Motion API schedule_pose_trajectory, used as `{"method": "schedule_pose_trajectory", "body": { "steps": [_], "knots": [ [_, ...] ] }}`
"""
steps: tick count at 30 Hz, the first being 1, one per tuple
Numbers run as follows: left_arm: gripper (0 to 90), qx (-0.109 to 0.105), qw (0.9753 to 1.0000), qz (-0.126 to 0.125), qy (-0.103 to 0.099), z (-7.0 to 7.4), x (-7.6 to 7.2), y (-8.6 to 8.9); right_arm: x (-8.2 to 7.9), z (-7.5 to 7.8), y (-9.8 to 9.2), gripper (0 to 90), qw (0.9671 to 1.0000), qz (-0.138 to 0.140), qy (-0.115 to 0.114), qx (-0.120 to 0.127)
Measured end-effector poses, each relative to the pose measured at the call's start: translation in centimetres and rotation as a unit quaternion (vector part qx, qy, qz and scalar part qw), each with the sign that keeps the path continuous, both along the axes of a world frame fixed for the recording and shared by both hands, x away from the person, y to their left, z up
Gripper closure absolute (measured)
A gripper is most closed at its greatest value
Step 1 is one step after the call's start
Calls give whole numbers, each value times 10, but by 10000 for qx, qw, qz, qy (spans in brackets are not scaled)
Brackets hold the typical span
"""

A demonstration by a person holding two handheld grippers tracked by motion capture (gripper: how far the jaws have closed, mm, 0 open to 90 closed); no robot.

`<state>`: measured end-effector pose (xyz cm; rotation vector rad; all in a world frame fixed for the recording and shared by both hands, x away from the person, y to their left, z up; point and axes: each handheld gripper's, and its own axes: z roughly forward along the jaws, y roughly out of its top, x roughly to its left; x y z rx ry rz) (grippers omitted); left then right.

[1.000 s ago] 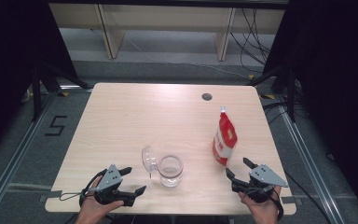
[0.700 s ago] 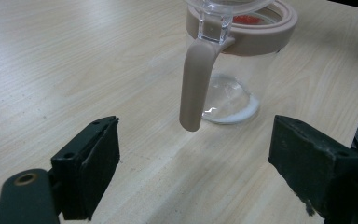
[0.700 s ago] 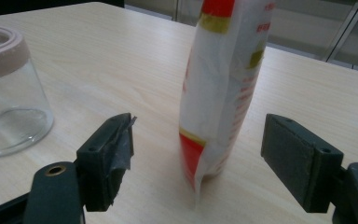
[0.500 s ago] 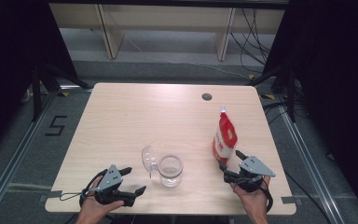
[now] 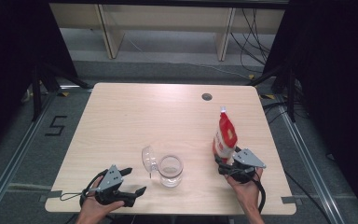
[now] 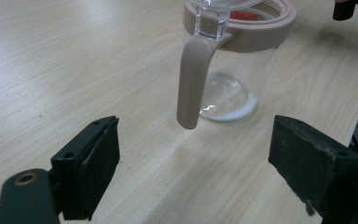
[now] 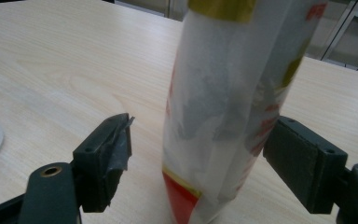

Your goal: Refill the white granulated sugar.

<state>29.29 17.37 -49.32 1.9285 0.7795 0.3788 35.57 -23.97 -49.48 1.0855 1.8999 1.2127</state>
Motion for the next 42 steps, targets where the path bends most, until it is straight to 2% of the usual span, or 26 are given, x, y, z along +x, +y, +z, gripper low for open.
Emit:
{"method": "schedule_pose_trajectory", "body": {
  "steps": [7, 8, 9, 10, 12, 14, 17, 18, 22, 23, 25, 27, 28, 31, 32, 34, 38, 39, 40, 42],
  "knots": [
    [158, 47, 10000, -33, -14, 0, 0, -1, 7, -3, 1, 248, 10000, -55, -67, 13],
    [158, 122, 9998, -89, -102, 1, 1, 0, 8, -4, 2, 251, 9999, -59, -73, 114],
    [159, 122, 9998, -89, -102, 1, 1, 0, 8, -4, 2, 251, 9999, -59, -73, 114],
    [158, 48, 10000, 5, -2, 0, 0, 0, 11, -4, 1, 256, 9997, -80, -214, 82],
    [158, 47, 10000, 3, 1, 0, 0, 0, 12, -5, 1, 257, 9996, -112, -263, 10],
    [159, 61, 10000, -16, -16, 0, 0, 0, 14, -6, 2, 257, 9994, -141, -323, 76],
    [158, 64, 10000, -16, -11, 0, 0, 0, 15, -7, 2, 270, 9994, -142, -277, 181],
    [159, 33, 10000, -24, -12, 0, 0, -1, 16, -8, 2, 272, 9991, -172, -354, 149],
    [159, 71, 9999, -108, -88, 0, 1, 0, 19, -10, 4, 270, 9992, -198, -340, 114],
    [158, 31, 10000, -23, -12, 0, -1, -1, 20, -11, 5, 271, 9989, -250, -384, 121],
    [159, 48, 10000, -8, -17, 0, 0, 0, 22, -12, 5, 274, 9989, -228, -400, 64],
    [158, -33, 10000, 8, 18, 0, -1, -1, 23, -13, 7, 278, 9987, -264, -399, 146],
    [158, 34, 10000, -32, -10, 0, 0, 0, 24, -14, 7, 283, 9984, -293, -446, 183],
    [158, 7, 10000, -39, -17, 0, 0, -1, 24, -14, 7, 292, 9984, -302, -454, 160],
    [159, 60, 10000, -16, -23, 1, 0, 0, 25, -15, 6, 292, 9979, -344, -501, 203],
    [159, -8, 10000, -34, -21, 0, 0, 0, 25, -15, 7, 299, 9978, -352, -523, 221],
    [159, 18, 10000, -23, -22, 0, 0, -1, 25, -16, 8, 317, 9974, -401, -535, 252],
    [159, 18, 10000, -23, -22, 0, 0, -1, 25, -16, 8, 317, 9974, -401, -535, 252],
    [160, 77, 9998, -115, -110, 0, 1, 0, 26, -16, 8, 323, 9971, -404, -624, 146],
    [160, 78, 9998, -112, -116, 0, 1, 0, 26, -16, 8, 323, 9973, -417, -575, 178]
  ]
}}
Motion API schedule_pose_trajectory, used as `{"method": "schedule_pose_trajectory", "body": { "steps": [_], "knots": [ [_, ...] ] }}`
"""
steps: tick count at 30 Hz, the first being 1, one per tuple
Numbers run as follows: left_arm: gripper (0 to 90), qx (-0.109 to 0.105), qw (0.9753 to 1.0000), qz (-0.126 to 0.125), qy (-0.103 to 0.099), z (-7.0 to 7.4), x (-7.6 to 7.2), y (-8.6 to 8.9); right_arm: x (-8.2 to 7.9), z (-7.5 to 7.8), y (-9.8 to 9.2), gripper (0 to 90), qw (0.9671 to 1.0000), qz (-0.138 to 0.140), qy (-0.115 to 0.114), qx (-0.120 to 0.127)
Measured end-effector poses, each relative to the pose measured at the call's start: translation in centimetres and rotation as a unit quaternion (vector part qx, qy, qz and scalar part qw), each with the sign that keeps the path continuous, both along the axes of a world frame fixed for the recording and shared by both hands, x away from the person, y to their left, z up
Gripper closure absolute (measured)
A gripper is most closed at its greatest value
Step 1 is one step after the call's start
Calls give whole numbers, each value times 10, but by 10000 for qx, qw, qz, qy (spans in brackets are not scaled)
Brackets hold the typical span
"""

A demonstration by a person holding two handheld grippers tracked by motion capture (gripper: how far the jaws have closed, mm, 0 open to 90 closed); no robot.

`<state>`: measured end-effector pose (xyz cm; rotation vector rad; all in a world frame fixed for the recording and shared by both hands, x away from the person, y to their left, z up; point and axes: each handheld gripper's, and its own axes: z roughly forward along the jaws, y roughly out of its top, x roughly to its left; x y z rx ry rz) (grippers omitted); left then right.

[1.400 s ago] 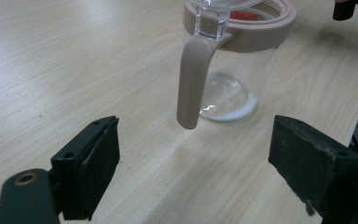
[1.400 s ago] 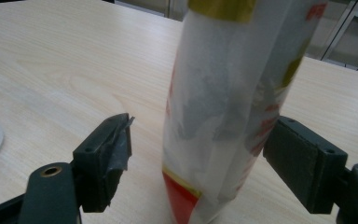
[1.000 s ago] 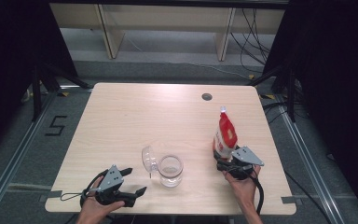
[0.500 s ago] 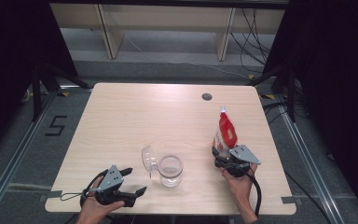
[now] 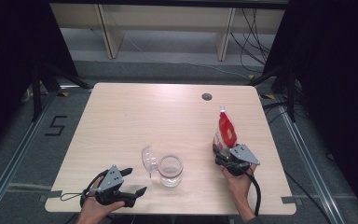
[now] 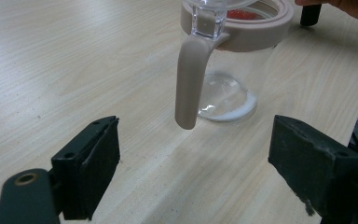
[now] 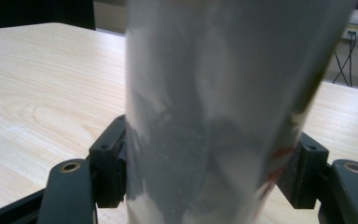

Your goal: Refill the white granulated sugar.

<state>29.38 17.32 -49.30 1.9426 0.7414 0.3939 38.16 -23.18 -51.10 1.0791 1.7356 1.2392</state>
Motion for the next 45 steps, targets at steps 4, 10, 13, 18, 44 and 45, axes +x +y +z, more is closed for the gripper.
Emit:
{"method": "schedule_pose_trajectory", "body": {
  "steps": [4, 10, 13, 18, 44, 45],
  "knots": [
    [160, 13, 10000, -4, -1, 0, -1, 0, 3, 1, -1, 374, 9998, 172, 32, -16],
    [168, 53, 10000, -20, 16, 0, -2, -1, 5, 6, -9, 414, 9994, 290, 198, 5],
    [171, -33, 9999, 12, 134, 0, -3, -2, 7, 7, -15, 424, 9987, 445, 224, -45],
    [173, 43, 10000, -4, 14, 0, -2, 0, 1, 9, -20, 432, 9961, 810, 359, 1],
    [174, 42, 9999, 37, 88, -2, -2, -3, 1, -4, -21, 350, 9968, 760, 103, 214],
    [174, 38, 9999, 37, 86, -2, -2, -4, 1, -4, -21, 351, 9964, 806, 97, 232]
  ]
}}
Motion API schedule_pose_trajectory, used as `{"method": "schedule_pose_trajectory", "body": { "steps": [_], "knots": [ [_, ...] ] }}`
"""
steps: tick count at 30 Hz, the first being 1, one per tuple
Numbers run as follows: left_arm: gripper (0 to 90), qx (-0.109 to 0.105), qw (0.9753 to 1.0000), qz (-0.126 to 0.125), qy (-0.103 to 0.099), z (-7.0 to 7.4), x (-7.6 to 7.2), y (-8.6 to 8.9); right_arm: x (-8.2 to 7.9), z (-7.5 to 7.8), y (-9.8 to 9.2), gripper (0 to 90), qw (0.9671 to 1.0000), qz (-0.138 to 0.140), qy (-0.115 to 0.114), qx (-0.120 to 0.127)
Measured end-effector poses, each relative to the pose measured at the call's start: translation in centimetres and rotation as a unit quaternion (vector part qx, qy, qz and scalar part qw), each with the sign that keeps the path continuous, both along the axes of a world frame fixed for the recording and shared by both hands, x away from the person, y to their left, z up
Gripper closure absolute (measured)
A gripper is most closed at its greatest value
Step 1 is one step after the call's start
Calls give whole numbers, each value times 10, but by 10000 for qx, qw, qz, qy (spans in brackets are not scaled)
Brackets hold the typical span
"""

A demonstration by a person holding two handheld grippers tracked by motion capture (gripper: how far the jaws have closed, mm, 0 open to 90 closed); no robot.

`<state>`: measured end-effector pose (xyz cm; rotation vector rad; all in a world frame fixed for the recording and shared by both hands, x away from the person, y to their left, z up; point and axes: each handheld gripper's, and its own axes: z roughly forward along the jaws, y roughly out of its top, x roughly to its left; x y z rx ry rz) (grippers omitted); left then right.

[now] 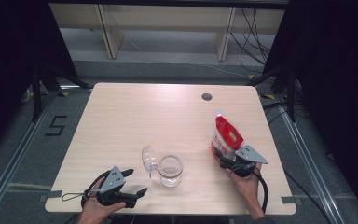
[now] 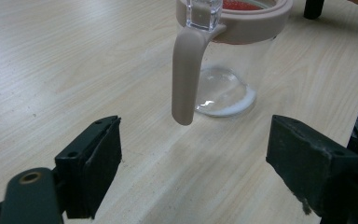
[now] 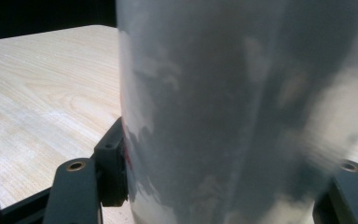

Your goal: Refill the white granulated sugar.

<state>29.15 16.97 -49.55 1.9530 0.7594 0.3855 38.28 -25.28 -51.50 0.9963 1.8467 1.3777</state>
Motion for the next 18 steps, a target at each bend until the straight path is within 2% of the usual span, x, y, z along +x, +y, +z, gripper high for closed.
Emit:
{"method": "schedule_pose_trajectory", "body": {
  "steps": [4, 5, 6, 7, 9, 10, 11, 13, 14, 15, 16, 17, 18],
  "knots": [
    [174, -29, 10000, 12, 10, 0, 0, -1, 1, 0, -1, 397, 9999, 124, -30, -35],
    [174, 31, 10000, -31, -23, 0, 0, 0, 1, 0, 0, 413, 9998, 117, -117, -72],
    [174, 31, 10000, -31, -23, 0, 0, 0, 1, 0, 0, 413, 9998, 117, -117, -72],
    [174, 66, 9999, -83, -74, 1, 1, 0, 0, 1, 2, 423, 10000, 69, -9, -60],
    [174, 88, 9999, -86, -77, 1, 1, 1, -1, 1, 3, 426, 10000, 38, -15, -36],
    [174, 89, 9999, -88, -73, 1, 1, 1, 0, 3, 3, 428, 9998, 43, -60, -157],
    [176, 78, 9999, -110, -80, 1, 1, 1, -1, 5, 5, 432, 9999, -28, 17, -134],
    [176, 87, 9999, -92, -82, 1, 1, 1, -1, 7, 6, 434, 9998, -42, -4, -193],
    [176, 20, 10000, -18, -1, 1, -1, 0, -1, 7, 6, 434, 9998, -42, -4, -193],
    [176, -1, 10000, -61, -9, 1, 0, 1, -5, 11, 8, 437, 9994, -45, 99, -333],
    [176, -1, 10000, -61, -9, 1, 0, 1, -5, 11, 8, 437, 9994, -45, 99, -333],
    [176, -37, 10000, -25, -11, 1, 0, 1, -8, 15, 8, 438, 9982, -4, 65, -590],
    [176, -37, 10000, -25, -11, 1, 0, 1, -8, 15, 8, 438, 9982, -4, 65, -590]
  ]
}}
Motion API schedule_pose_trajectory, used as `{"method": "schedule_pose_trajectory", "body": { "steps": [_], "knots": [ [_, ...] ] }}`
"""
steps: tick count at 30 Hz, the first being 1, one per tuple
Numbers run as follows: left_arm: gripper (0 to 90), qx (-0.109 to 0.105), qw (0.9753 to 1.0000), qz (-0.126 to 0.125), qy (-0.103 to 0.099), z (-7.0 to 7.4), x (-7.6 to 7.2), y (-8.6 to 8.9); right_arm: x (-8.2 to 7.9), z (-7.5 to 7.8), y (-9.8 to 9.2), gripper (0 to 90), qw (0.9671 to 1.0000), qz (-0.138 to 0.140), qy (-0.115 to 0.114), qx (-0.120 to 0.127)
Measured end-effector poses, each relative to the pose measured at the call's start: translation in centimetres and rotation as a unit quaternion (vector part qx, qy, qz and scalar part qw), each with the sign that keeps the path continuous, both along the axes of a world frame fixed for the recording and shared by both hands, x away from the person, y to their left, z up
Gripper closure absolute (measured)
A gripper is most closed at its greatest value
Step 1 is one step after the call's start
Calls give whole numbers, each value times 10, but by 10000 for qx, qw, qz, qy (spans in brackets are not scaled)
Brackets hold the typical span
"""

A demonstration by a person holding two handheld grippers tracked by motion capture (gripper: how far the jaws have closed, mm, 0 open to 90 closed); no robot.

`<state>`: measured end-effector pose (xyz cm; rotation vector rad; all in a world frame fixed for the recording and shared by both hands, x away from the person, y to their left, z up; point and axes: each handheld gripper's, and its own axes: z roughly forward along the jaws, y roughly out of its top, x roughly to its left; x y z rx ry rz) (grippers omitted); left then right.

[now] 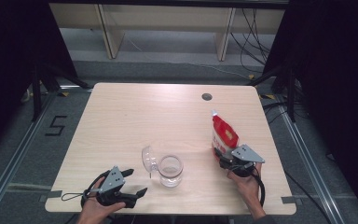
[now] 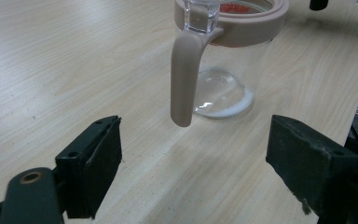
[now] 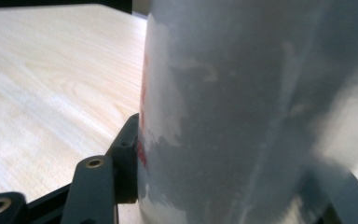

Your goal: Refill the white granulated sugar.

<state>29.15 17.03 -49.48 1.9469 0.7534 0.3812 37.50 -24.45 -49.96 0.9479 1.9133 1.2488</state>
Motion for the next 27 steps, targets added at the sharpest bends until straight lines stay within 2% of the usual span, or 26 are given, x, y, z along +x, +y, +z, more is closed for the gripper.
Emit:
{"method": "schedule_pose_trajectory", "body": {
  "steps": [1, 2, 4, 5, 7, 8, 10, 11, 12, 13, 14, 15, 17, 18, 19, 21, 22, 23, 24, 25, 26, 27],
  "knots": [
    [176, 63, 10000, -20, -49, 1, 1, 1, 0, 2, 0, 439, 9998, 32, -140, -167],
    [176, 102, 9999, -71, -94, 1, 1, 1, -5, 8, 2, 439, 9996, 24, -91, -251],
    [176, 83, 10000, -18, -45, 1, 0, 1, -10, 15, 4, 440, 9986, 45, -295, -431],
    [176, 41, 10000, 12, 14, 0, 0, 0, -18, 24, 7, 441, 9978, 92, -377, -529],
    [176, 31, 10000, 21, 24, 0, 0, 1, -23, 28, 9, 441, 9976, 89, -410, -557],
    [176, 25, 10000, 30, 24, 0, 0, 1, -28, 34, 13, 441, 9948, 133, -620, -794],
    [175, 165, 9998, -62, -62, 1, 1, 4, -36, 40, 18, 441, 9911, 204, -699, -1117],
    [175, 155, 9998, -61, -80, 2, 1, 4, -42, 44, 22, 442, 9870, 274, -844, -1343],
    [175, 132, 9999, -39, -25, 2, 1, 4, -42, 44, 22, 442, 9870, 274, -844, -1343],
    [175, 137, 9999, -49, -47, 1, 1, 4, -46, 46, 24, 442, 9843, 280, -890, -1495],
    [175, 166, 9998, -71, -89, 1, 2, 4, -52, 47, 29, 443, 9760, 280, -992, -1916],
    [175, 163, 9998, -64, -66, 1, 1, 4, -55, 48, 31, 443, 9727, 275, -1014, -2068],
    [175, 188, 9998, -63, -76, 1, 1, 3, -62, 49, 35, 444, 9693, 313, -1007, -2221],
    [175, 164, 9998, -74, -70, 1, 2, 3, -64, 50, 36, 444, 9665, 318, -1042, -2324],
    [175, 83, 10000, -2, 20, 0, 0, 2, -68, 49, 39, 444, 9640, 300, -1054, -2423],
    [175, 77, 10000, 10, 24, 0, 0, 1, -70, 51, 40, 446, 9550, 351, -1177, -2701],
    [176, 73, 10000, 3, 27, 0, 0, 1, -72, 51, 42, 446, 9548, 348, -1158, -2715],
    [175, 75, 10000, 6, 25, 0, 0, 1, -74, 51, 43, 447, 9526, 361, -1191, -2775],
    [175, 78, 10000, 5, 24, 0, 0, 2, -76, 51, 44, 447, 9487, 375, -1224, -2890],
    [175, 93, 10000, -11, -1, 0, 0, 2, -79, 51, 46, 448, 9396, 455, -1260, -3150],
    [175, 93, 10000, -11, -1, 0, 0, 2, -79, 51, 46, 448, 9396, 455, -1260, -3150],
    [175, 98, 10000, -10, -3, 0, 1, 2, -80, 52, 47, 448, 9344, 404, -1360, -3269]
  ]
}}
